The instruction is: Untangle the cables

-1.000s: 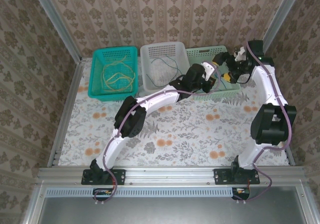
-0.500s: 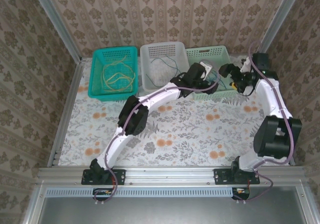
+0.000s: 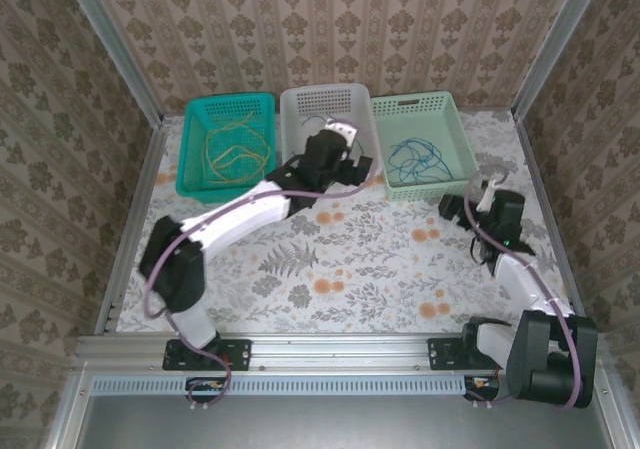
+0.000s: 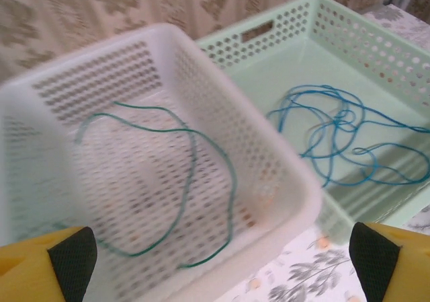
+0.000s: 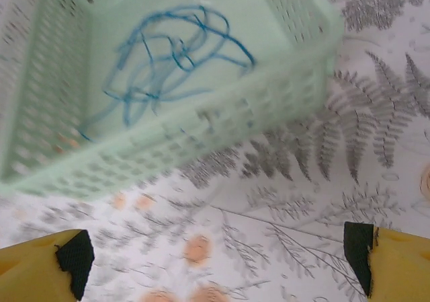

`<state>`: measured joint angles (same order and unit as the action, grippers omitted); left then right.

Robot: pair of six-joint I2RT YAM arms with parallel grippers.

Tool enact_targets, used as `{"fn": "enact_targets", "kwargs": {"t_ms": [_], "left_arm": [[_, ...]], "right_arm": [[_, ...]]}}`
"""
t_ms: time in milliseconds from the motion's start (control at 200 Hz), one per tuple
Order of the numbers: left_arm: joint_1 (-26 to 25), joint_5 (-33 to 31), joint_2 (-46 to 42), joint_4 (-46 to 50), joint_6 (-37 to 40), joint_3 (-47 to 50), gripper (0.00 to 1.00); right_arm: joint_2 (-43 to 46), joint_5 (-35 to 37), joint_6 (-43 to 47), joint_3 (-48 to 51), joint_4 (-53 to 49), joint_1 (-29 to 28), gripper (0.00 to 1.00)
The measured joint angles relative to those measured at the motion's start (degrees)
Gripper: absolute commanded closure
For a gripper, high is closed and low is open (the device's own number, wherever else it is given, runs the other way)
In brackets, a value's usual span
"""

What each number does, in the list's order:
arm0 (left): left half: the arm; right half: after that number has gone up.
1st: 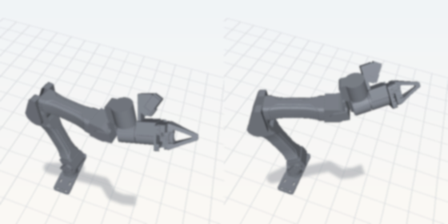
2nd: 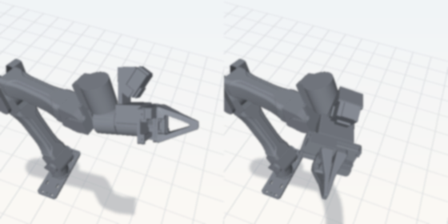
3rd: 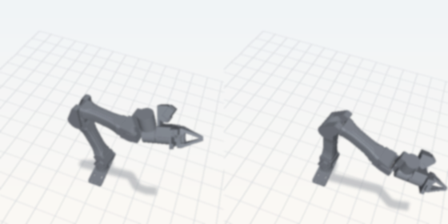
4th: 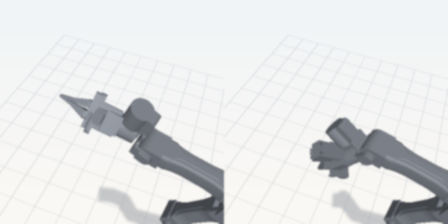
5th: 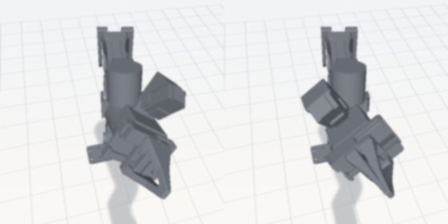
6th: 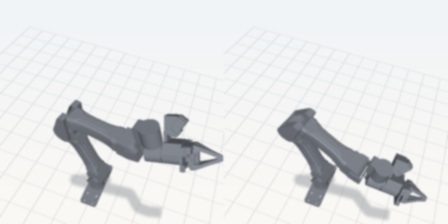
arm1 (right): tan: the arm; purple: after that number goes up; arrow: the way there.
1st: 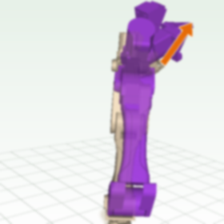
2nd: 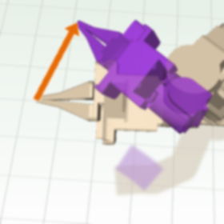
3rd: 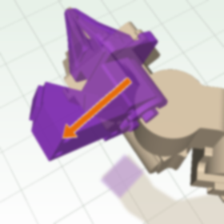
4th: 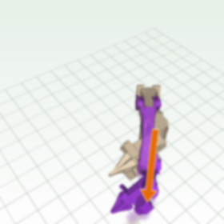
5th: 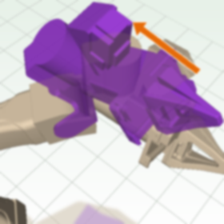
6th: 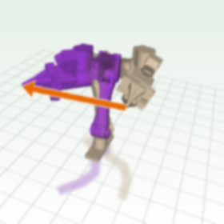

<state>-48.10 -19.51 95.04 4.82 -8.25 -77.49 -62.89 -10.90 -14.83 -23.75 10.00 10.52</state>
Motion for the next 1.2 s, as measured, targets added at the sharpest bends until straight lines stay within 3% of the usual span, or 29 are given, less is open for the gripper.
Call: {"fn": "enact_targets", "kwargs": {"t_ms": [80, 215, 340, 395, 530, 620, 850, 1065, 1200], "left_arm": [[1.2, -2.4, -7.3, -1.4, 1.5, 6.9, 0.0], [6.8, -6.5, -20.0, -2.7, 2.4, 20.3, 0.0], [16.2, -9.4, -32.6, -4.4, 4.1, 35.3, 0.0], [20.1, -9.5, -37.8, -6.1, 5.5, 41.6, 0.0], [31.4, -6.2, -45.9, -13.7, 7.1, 54.9, 0.0], [37.4, -3.4, -43.0, -19.7, 7.6, 59.7, 0.0], [45.6, 5.5, -25.2, -39.3, 9.1, 62.5, 0.0], [47.5, 11.2, -9.2, -55.6, 9.0, 60.6, 0.0], [47.5, 12.8, -6.8, -58.0, 9.1, 60.3, 0.0]], "right_arm": [[-1.7, 3.3, 1.7, 5.2, 7.9, -1.9, 0.0], [-8.5, 8.3, 4.7, 5.0, 21.3, -4.9, 0.0], [-21.0, 15.1, 9.9, 4.2, 36.2, -13.0, 0.0], [-24.9, 17.4, 11.1, 4.2, 38.1, -15.7, 0.0], [-25.7, 20.5, 11.9, 3.6, 38.9, -14.8, 0.0], [-25.6, 21.7, 12.0, 3.0, 40.1, -14.1, 0.0], [-25.6, 22.4, 12.1, 2.9, 40.4, -14.1, 0.0], [-25.6, 22.5, 12.1, 2.8, 40.4, -14.0, 0.0], [-25.6, 22.5, 12.1, 2.8, 40.4, -13.8, 0.0]]}}
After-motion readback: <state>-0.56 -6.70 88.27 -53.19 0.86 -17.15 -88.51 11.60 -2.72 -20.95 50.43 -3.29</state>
